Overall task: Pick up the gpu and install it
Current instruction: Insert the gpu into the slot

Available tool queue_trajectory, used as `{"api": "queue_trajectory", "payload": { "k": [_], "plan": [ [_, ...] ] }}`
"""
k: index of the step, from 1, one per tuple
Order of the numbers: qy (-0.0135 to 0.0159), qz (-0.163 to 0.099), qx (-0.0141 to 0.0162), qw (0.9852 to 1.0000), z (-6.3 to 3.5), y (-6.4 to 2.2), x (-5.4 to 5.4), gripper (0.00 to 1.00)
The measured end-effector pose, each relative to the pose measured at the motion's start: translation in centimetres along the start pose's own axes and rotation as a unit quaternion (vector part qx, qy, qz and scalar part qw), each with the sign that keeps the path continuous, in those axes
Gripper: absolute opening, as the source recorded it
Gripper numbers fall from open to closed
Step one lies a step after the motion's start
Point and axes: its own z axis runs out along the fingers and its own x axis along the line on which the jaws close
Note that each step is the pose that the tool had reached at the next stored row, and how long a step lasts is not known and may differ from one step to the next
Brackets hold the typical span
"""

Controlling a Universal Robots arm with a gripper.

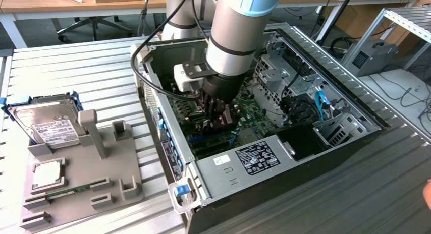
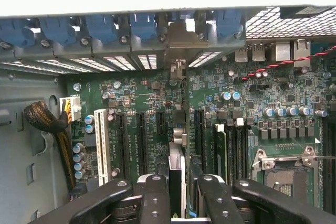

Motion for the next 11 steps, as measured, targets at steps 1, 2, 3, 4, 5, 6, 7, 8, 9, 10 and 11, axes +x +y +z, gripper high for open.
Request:
{"api": "queue_trajectory", "payload": {
  "k": [1, 2, 3, 4, 5, 6, 7, 8, 9, 10, 11],
  "plan": [
    [0.0001, -0.002, -0.0001, 1.0000, 0.00, 0.00, 0.00, 0.26],
    [0.0002, -0.004, -0.0001, 1.0000, 0.01, 0.00, 0.00, 0.26],
    [0.0001, -0.007, -0.0002, 1.0000, 0.03, -0.01, -0.02, 0.26],
    [0.0002, -0.009, -0.0002, 1.0000, 0.04, -0.01, -0.02, 0.26],
    [0.0003, -0.010, -0.0003, 0.9999, 0.05, -0.01, -0.03, 0.26],
    [0.0004, -0.011, -0.0003, 0.9999, 0.07, -0.01, -0.03, 0.26],
    [0.0004, -0.013, -0.0004, 0.9999, 0.13, 0.00, -0.03, 0.26],
    [0.0006, -0.014, -0.0006, 0.9999, 0.17, 0.00, -0.02, 0.26],
    [0.0007, -0.014, -0.0006, 0.9999, 0.25, -0.01, -0.02, 0.26],
    [0.0008, -0.015, -0.0007, 0.9999, 0.34, -0.01, -0.02, 0.26],
    [0.0008, -0.015, -0.0008, 0.9999, 0.44, -0.01, -0.02, 0.26]
  ]
}}
